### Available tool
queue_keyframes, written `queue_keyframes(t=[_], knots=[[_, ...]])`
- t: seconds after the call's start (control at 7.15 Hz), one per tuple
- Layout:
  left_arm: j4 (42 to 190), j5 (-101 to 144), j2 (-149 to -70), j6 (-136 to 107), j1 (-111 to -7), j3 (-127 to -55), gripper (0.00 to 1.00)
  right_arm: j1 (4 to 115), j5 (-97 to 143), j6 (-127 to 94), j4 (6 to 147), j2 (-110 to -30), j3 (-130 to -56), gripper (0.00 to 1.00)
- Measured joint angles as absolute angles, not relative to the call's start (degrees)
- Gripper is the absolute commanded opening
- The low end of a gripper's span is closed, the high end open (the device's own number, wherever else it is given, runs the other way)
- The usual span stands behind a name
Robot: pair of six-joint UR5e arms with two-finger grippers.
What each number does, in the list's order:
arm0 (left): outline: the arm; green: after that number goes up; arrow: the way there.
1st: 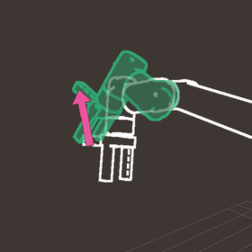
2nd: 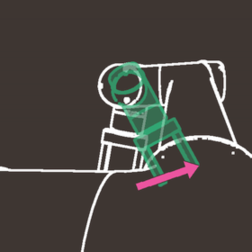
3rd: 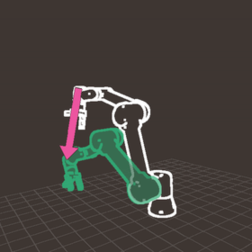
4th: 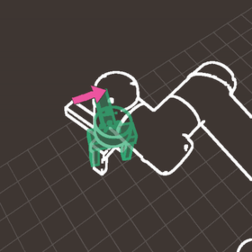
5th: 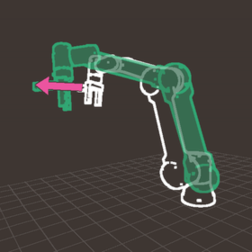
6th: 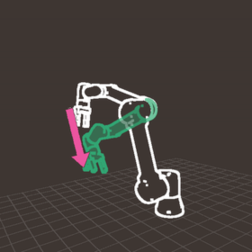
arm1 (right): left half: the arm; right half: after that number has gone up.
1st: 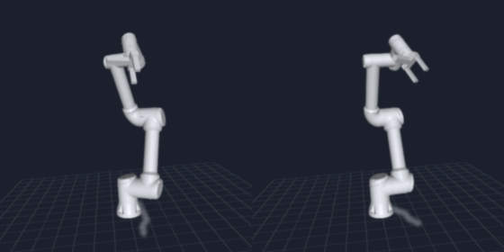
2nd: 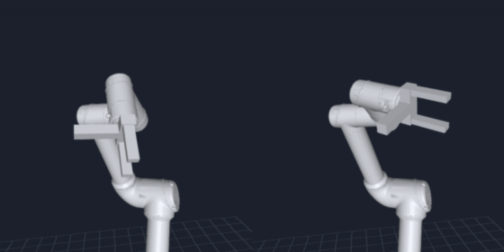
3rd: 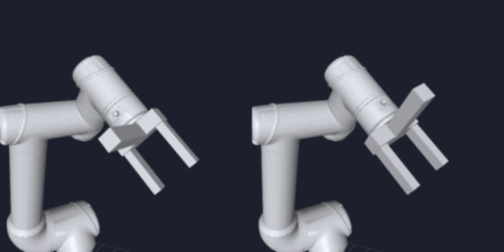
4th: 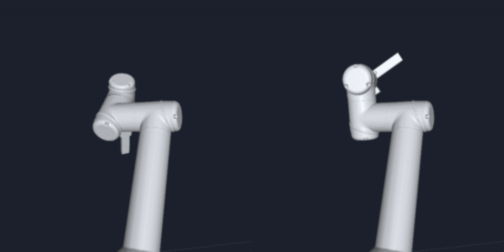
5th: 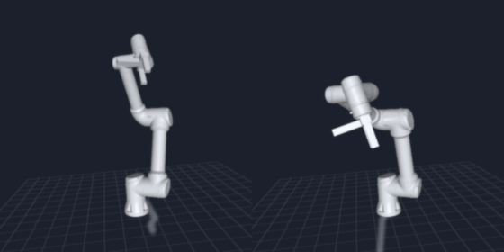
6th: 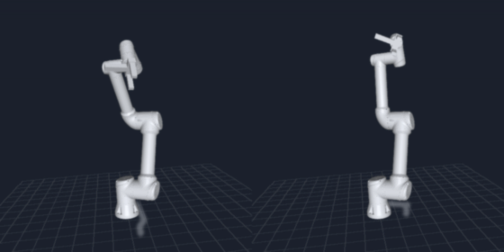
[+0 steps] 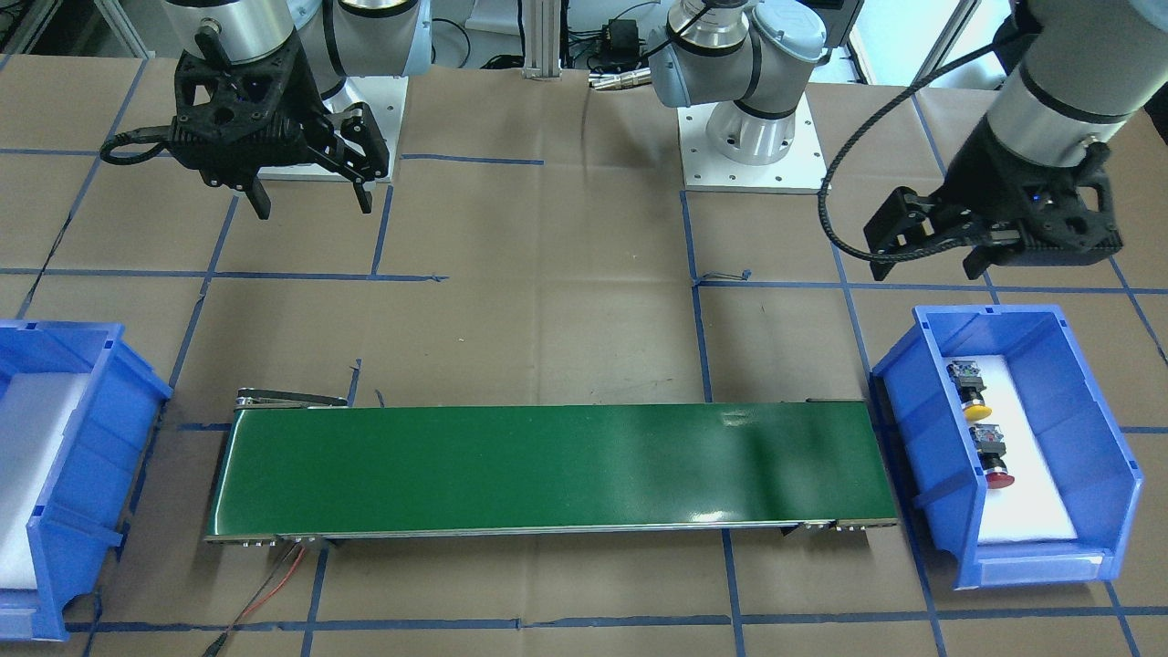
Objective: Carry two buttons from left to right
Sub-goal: 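Move the left gripper over the blue bin toward the yellow button, then lower the left gripper and grasp the yellow-capped button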
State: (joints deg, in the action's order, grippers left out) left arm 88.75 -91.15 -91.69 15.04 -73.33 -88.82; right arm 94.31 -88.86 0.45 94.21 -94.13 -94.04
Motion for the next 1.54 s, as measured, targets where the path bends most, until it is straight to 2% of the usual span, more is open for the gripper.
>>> queue_keyframes(t=[0.42, 0.7, 1.54], knots=[[88.9, -90.8, -92.2, 24.3, -59.1, -88.7, 1.0, 94.3, -88.9, 0.5, 94.3, -94.1, -94.0, 1.0], [88.6, -90.8, -93.7, 27.7, -54.1, -88.4, 1.0, 94.3, -88.9, 0.4, 94.3, -94.1, -94.0, 1.0], [79.1, -89.3, -103.2, 33.3, -54.5, -90.9, 0.99, 94.3, -88.9, 0.4, 94.3, -94.1, -94.0, 1.0]])
